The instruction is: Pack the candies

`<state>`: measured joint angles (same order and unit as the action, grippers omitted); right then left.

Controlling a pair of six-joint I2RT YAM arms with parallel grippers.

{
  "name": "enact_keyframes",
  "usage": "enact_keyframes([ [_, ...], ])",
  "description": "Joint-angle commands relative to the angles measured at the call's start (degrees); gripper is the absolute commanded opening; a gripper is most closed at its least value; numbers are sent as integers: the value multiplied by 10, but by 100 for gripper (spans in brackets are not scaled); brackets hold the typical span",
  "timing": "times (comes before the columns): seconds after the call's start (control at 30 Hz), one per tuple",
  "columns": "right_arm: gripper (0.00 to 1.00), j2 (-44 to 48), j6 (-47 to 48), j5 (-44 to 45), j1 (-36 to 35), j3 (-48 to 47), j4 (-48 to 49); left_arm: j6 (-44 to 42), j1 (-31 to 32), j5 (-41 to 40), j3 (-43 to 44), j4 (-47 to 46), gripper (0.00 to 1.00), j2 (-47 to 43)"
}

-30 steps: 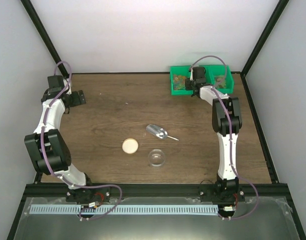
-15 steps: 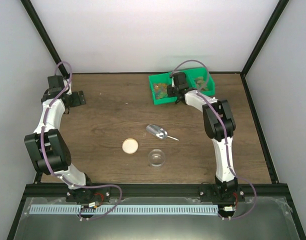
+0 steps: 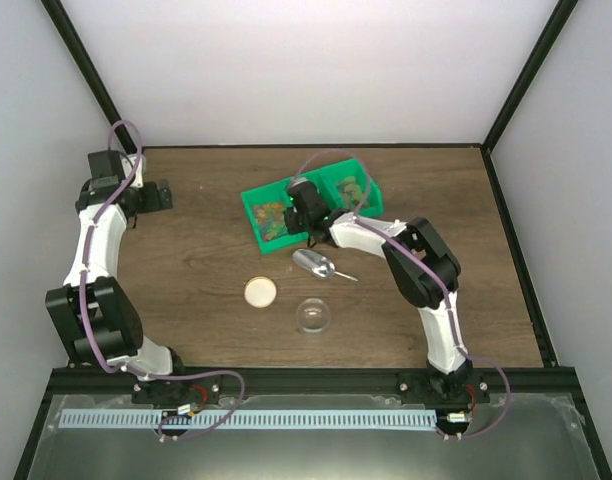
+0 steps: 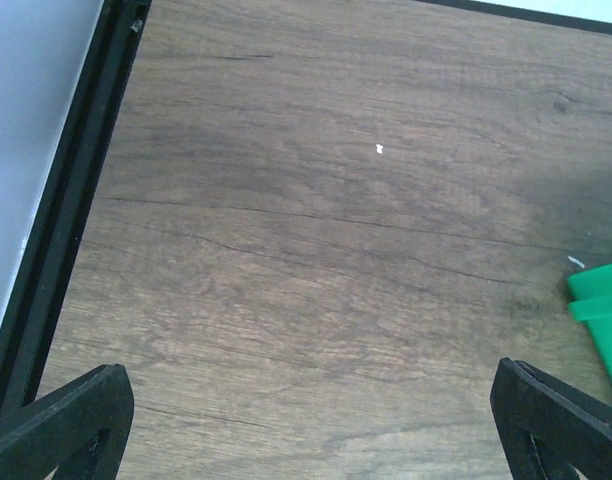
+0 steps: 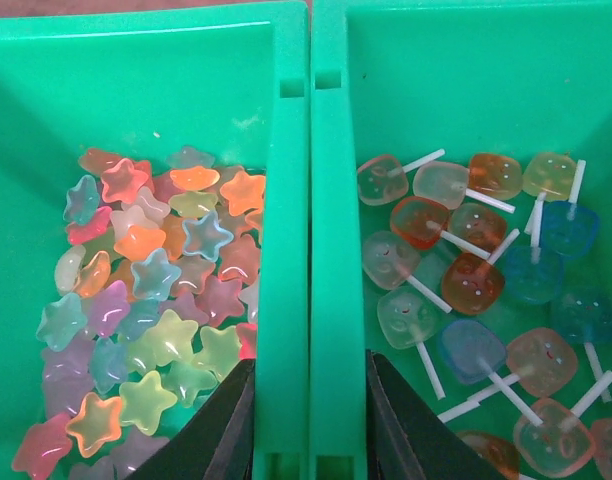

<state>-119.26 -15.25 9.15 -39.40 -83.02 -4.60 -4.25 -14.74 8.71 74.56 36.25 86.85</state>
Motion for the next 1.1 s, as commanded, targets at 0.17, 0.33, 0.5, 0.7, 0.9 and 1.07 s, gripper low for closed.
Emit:
enact_keyframes([
  [0.17,1,27,-61,-7,-108,36,21,-42,0,45,-41,25,100,-58],
  [0.33,5,30,-77,-11,-142,47,13,-50,0,80,-63,25,100,-74],
  [0.5,51,53,-57,-18,-152,50,38,-71,0,137,-77,27,100,-90],
  [0.7,99,132,52,-93,-121,55,74,-156,3,249,-51,52,100,-98],
  [0.9,100,232,128,-262,-31,114,50,-225,71,312,-2,77,100,-58],
  [1.07,100,316,154,-369,65,199,24,-350,197,342,8,105,100,-27],
])
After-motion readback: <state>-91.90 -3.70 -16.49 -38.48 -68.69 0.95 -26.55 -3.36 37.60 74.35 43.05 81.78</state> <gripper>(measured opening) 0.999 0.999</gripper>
